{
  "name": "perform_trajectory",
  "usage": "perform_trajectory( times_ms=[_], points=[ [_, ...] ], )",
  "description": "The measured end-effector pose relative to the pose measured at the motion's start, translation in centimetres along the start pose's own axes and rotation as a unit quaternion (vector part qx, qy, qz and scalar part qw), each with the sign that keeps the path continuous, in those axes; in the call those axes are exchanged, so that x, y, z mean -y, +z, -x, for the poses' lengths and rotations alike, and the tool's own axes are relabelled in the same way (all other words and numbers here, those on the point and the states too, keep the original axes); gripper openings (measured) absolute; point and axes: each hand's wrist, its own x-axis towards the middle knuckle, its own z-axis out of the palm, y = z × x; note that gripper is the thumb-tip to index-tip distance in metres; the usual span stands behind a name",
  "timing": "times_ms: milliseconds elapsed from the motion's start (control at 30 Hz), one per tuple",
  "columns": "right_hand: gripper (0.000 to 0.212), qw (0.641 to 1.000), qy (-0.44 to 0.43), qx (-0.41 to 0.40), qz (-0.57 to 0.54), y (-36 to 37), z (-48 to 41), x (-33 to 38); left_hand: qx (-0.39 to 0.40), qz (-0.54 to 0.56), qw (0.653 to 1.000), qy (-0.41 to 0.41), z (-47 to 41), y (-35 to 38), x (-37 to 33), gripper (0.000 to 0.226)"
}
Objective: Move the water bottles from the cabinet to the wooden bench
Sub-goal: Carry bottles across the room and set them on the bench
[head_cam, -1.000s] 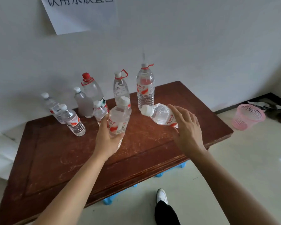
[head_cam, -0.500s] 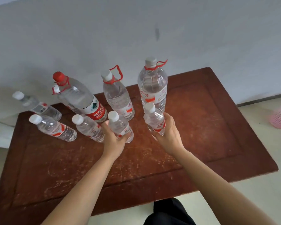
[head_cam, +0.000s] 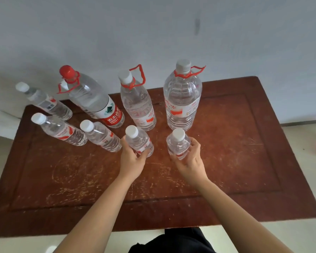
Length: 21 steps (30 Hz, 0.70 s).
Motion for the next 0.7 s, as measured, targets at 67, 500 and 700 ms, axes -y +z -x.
perform_trajectory(
  times_ms=[67,500,700],
  points=[
    [0.084,1.0,0.014,-0.015,0.013,0.9,1.2,-0.4,-0.001,-0.037,0.999,-0.001,1.2,-0.1,0.1,0.074],
    [0.061,0.985,-0.105,0.122,0.069,15.4,13.8,11.5,-0.169,-0.276,0.939,-0.119,18.8,-16.6,10.1,0.076],
    [0.057,0.895,-0.403,0.192,0.005,26.2,26.6,27.8,-0.388,-0.342,0.845,-0.133,35.5,-34.6,14.7,0.061]
  ],
)
